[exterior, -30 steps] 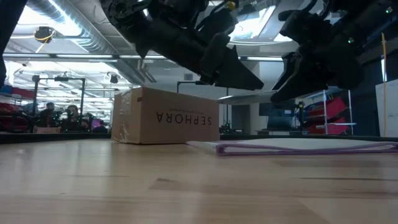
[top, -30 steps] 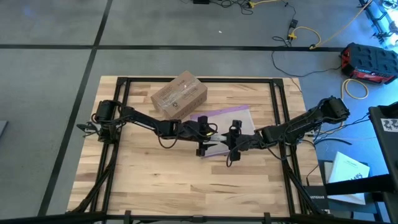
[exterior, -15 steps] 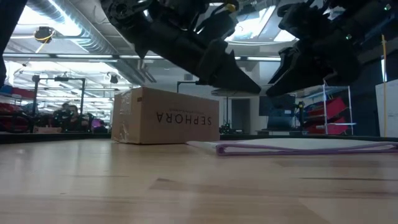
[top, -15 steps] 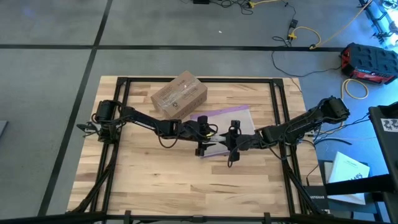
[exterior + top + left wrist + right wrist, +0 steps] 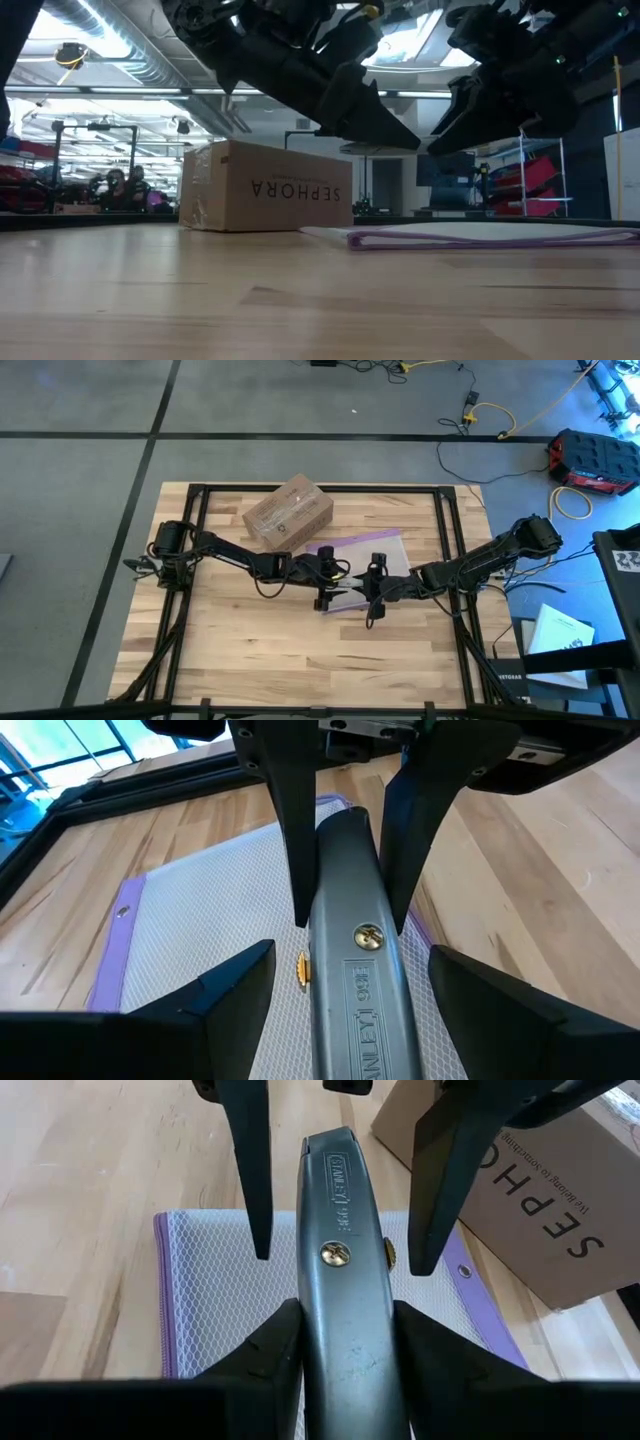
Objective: Unpack boxes
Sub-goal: Open the cutter
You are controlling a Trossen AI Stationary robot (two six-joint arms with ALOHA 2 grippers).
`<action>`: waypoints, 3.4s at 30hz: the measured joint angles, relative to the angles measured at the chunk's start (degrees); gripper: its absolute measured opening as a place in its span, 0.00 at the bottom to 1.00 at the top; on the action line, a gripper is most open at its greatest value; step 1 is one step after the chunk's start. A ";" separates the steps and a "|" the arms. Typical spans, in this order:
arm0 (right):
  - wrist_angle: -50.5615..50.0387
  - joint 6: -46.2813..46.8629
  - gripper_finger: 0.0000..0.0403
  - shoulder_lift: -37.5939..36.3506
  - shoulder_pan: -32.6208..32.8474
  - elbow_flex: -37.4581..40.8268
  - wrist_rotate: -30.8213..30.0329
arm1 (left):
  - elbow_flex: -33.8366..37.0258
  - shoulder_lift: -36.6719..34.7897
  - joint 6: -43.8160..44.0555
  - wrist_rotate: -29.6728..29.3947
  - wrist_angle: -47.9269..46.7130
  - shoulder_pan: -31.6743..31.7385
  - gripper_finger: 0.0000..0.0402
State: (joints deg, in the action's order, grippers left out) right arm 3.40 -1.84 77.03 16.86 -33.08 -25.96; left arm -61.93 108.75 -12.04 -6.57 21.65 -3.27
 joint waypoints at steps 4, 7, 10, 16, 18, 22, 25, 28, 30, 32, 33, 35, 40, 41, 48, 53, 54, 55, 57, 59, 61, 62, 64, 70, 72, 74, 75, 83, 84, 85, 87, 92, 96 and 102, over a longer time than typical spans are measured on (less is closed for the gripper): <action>-0.01 -0.01 0.28 0.00 0.00 0.00 0.00 | 0.00 0.00 -0.45 0.00 0.00 0.00 0.61; -0.01 -0.01 0.28 0.00 0.00 0.00 0.00 | 0.00 0.00 -0.46 0.00 0.04 0.02 0.59; -0.01 0.02 0.28 0.00 0.00 0.00 0.00 | 0.00 0.00 -0.41 0.00 0.09 0.28 0.59; 0.00 0.02 0.28 0.00 0.00 0.00 0.02 | 0.00 0.00 -0.67 -0.04 0.28 0.61 0.59; 0.08 0.02 0.28 0.00 0.00 0.00 0.00 | 0.00 0.02 -0.54 -0.02 0.26 0.66 0.59; 0.15 0.00 0.28 0.00 0.00 0.00 -0.46 | 0.00 0.02 -0.70 -0.02 0.28 0.70 0.59; 0.41 -0.51 0.28 0.00 0.14 0.00 -2.75 | 0.00 0.02 -2.12 -0.04 0.30 0.69 0.59; 1.02 -5.84 0.28 0.00 1.21 0.00 -5.23 | 0.00 0.03 -3.46 -0.07 0.41 0.68 0.59; 0.65 -10.40 0.28 -0.02 1.65 0.00 -5.55 | 0.00 0.04 -3.82 -0.14 0.31 0.70 0.59; -0.77 -13.41 0.28 -0.02 1.68 -0.02 -5.32 | 0.00 0.06 -4.91 -0.55 0.33 0.68 0.59; -1.67 -14.02 0.28 -0.04 1.66 -0.04 -5.30 | 0.00 0.10 -5.23 -1.06 0.35 0.63 0.59; -3.25 -17.28 0.28 -0.04 1.90 -0.04 -5.74 | 0.00 0.11 -5.38 -1.48 0.60 0.66 0.59; -3.34 -30.18 0.28 -0.04 2.99 -0.02 -11.05 | 0.00 0.11 -4.85 -1.57 1.05 0.63 0.59; -3.50 -30.91 0.28 -0.04 3.02 -0.02 -11.39 | 0.00 0.11 -4.85 -1.57 1.22 0.59 0.59; -2.91 -31.03 0.28 0.09 3.79 -0.02 -17.00 | 0.00 0.11 -5.56 -2.02 2.03 0.56 0.59; -0.69 -27.10 0.28 0.09 3.78 -0.02 -18.52 | 0.02 0.11 -15.35 -8.25 6.01 -1.27 0.59; 0.36 -26.94 0.28 0.08 3.78 -0.02 -18.69 | 0.01 0.11 -17.83 -10.09 7.45 -1.73 0.59; 1.45 -26.78 0.28 0.05 3.78 -0.02 -18.69 | 0.00 0.11 -19.98 -11.92 8.46 -2.16 0.59; 3.30 -25.64 0.28 0.04 3.78 -0.02 -18.69 | 0.00 0.09 -23.14 -15.12 9.30 -2.76 0.59; 4.85 -25.15 0.28 -0.07 3.78 -0.04 -19.39 | 0.00 0.09 -25.13 -18.78 9.26 -2.78 0.59; 3.74 -25.12 0.28 -0.43 3.78 -0.95 -20.70 | 0.00 0.11 -26.78 -22.09 10.13 -3.14 0.59; 3.29 -25.13 0.28 -0.66 3.75 -1.59 -20.92 | 0.00 0.09 -27.36 -23.72 10.95 -3.34 0.59; 2.04 -25.59 0.28 -1.31 3.76 -2.96 -21.65 | 0.02 0.09 -27.74 -25.43 12.93 -3.89 0.59; -5.78 -28.89 0.28 -3.46 3.80 -7.88 -22.08 | -1.04 -3.13 -34.30 -29.26 13.90 -6.35 0.59; -10.08 -29.09 0.28 -3.68 3.80 -10.15 -21.95 | -1.55 -4.83 -36.78 -30.36 13.77 -6.84 0.59; -13.34 -30.03 0.28 -4.23 4.05 -12.68 -22.11 | -1.79 -6.77 -38.55 -30.73 13.83 -6.93 0.59; -14.39 -30.89 0.28 -4.33 4.46 -14.01 -22.65 | -1.85 -7.73 -39.14 -30.93 13.97 -6.96 0.59; -17.61 -39.30 0.28 -4.23 5.73 -23.28 -24.25 | -1.92 -15.12 -41.79 -31.50 8.83 -8.05 0.59; -19.20 -39.39 0.28 -4.21 5.73 -24.61 -24.64 | -1.92 -15.66 -43.15 -31.56 7.84 -8.39 0.59; -20.70 -39.45 0.28 -4.19 5.73 -26.04 -24.93 | -1.92 -16.36 -44.31 -31.56 6.94 -8.83 0.59; -22.09 -39.64 0.28 -4.18 5.62 -28.70 -25.07 | -1.80 -18.12 -45.59 -31.68 4.50 -9.85 0.59; -24.58 -43.46 0.28 -3.69 5.62 -32.96 -22.81 | -1.81 -23.47 -47.19 -31.72 0.41 -11.71 0.59; -24.27 -46.42 0.28 -2.11 5.62 -35.12 -21.01 | -1.81 -26.48 -52.29 -33.48 -0.02 -13.11 0.59; -22.75 -50.76 0.28 2.76 1.67 -35.80 -20.52 | -1.84 -29.43 -50.25 -35.95 -1.97 -13.15 0.59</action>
State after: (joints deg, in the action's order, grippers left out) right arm -19.34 -52.60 79.80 18.53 -68.88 -46.47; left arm -63.77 79.32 -62.29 -42.52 19.68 -16.42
